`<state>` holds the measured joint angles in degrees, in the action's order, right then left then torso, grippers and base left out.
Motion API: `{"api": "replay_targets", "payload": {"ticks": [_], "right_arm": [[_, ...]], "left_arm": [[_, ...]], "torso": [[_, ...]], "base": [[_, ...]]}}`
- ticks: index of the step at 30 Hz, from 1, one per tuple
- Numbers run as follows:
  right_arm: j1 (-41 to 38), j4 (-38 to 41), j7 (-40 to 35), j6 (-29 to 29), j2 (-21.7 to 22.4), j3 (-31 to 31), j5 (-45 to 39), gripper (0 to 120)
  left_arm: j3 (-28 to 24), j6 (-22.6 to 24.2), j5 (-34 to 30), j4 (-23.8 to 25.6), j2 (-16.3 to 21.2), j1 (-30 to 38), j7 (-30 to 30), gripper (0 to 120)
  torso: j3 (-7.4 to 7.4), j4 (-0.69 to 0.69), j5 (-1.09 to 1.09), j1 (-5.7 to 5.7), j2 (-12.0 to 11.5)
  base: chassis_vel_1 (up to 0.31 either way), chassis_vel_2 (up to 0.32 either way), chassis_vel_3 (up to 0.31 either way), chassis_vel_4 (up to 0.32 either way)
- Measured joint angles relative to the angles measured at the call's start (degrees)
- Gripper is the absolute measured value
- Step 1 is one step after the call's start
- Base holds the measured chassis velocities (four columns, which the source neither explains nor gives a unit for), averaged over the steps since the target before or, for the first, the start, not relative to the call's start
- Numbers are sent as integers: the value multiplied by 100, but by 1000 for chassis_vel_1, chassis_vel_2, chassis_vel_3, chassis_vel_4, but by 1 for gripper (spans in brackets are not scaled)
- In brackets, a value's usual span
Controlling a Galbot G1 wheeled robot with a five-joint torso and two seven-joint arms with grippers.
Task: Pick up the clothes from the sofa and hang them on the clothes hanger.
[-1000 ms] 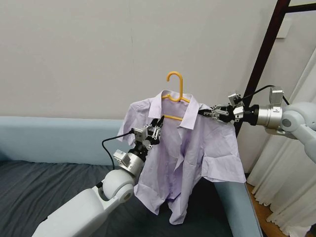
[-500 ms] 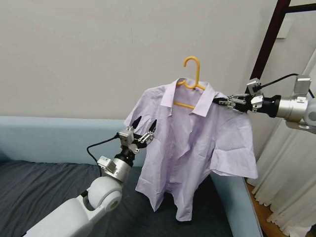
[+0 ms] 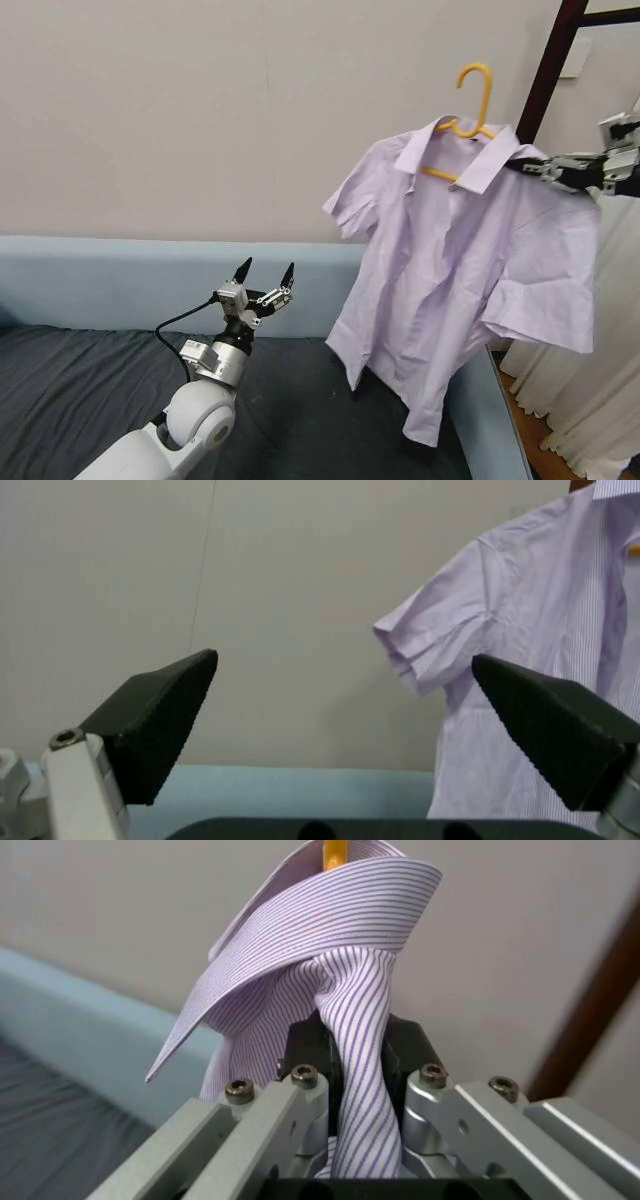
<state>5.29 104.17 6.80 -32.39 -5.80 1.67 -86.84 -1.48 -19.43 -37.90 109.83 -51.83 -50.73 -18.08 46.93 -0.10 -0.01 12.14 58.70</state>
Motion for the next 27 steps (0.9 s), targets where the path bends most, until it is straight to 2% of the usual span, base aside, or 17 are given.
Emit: {"api": "replay_targets", "payload": {"ticks": [3, 4, 8, 15, 19, 27], "right_arm": [[-54, 246, -1614, -218, -44, 48, -133, 8], [-54, 246, -1614, -218, -44, 48, -133, 8], [-54, 257, -2911, -404, -264, 23, 307, 8], [-140, -141, -3289, -467, -365, 0, 510, 8], [-233, -363, -3306, -476, -403, -76, 802, 8], [-706, -970, -3210, -553, -766, -431, 1494, 8]], "left_arm": [[79, -4, 32, 83, -8, -114, -20, 100], [79, -4, 32, 83, -8, -114, -20, 100], [168, -62, 65, 197, 76, -306, -59, 100], [321, -87, 49, 271, 207, -368, -68, 100], [345, -87, 34, 309, 232, -341, -76, 100], [379, -66, 26, 352, 219, -358, -93, 100]], "torso": [[0, 1, 0, 0, 0], [0, 1, 0, 0, 0], [2, 4, 0, 0, 0], [2, 2, 1, 0, 0], [1, 0, 1, 0, 0], [1, 0, 1, 0, 0]], "base": [[0, 0, 0, 0], [0, 0, 0, 0], [0, 0, 0, 0], [0, 0, 0, 0], [0, 0, 0, 0], [0, 0, 0, 0]]}}
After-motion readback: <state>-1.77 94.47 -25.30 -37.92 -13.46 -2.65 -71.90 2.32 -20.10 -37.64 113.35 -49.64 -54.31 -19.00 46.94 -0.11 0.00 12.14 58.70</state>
